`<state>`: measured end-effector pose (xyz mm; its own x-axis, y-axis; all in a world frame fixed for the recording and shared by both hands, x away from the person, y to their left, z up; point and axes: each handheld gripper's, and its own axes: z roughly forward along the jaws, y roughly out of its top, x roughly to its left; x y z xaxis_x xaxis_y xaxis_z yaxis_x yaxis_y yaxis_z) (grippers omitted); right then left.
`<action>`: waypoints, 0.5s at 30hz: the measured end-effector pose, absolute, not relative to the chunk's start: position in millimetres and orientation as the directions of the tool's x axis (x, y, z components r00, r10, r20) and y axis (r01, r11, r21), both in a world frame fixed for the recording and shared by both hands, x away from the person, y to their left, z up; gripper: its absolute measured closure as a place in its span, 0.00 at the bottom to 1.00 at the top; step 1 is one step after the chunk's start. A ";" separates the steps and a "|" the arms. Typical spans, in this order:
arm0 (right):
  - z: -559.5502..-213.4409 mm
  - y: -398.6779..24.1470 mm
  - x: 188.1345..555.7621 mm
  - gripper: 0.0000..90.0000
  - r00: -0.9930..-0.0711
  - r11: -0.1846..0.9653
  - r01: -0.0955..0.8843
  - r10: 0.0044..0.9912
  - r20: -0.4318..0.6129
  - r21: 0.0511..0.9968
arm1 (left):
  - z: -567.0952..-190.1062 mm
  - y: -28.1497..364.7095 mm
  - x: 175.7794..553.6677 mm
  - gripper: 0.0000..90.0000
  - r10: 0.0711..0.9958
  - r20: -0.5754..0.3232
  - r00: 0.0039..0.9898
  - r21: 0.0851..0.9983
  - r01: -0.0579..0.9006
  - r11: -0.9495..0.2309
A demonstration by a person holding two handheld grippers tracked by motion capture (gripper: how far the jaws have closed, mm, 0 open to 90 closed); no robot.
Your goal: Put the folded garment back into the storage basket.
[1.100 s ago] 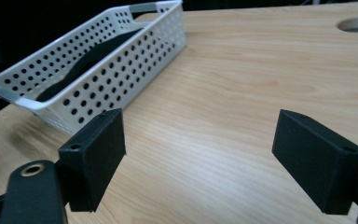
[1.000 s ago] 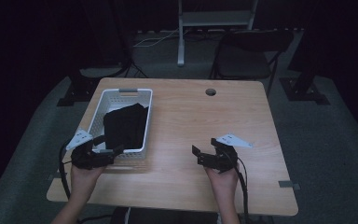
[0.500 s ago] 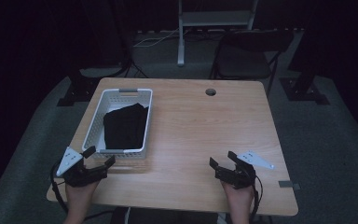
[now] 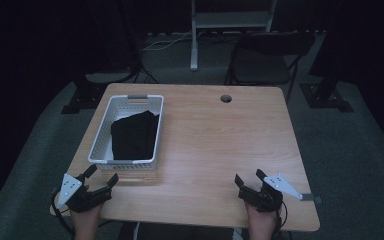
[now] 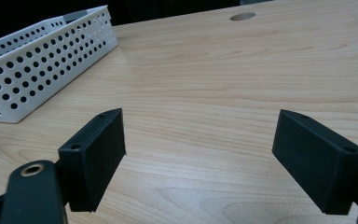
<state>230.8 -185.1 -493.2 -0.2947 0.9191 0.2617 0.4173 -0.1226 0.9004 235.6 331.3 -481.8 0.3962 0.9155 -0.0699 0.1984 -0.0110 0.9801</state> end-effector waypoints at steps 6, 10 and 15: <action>-492.8 -189.7 227.8 0.18 -0.251 -0.123 0.405 0.938 0.239 0.906 | -489.0 330.1 241.5 0.13 0.909 -0.064 0.411 0.979 0.203 -0.023; -493.1 -192.7 228.1 0.18 -0.232 -0.148 0.406 0.938 0.258 0.902 | -491.0 328.3 243.7 0.13 0.907 -0.043 0.420 0.978 0.204 -0.048; -493.3 -193.0 228.6 0.18 -0.239 -0.150 0.411 0.934 0.265 0.899 | -491.3 326.0 244.9 0.13 0.902 -0.018 0.432 0.981 0.181 -0.067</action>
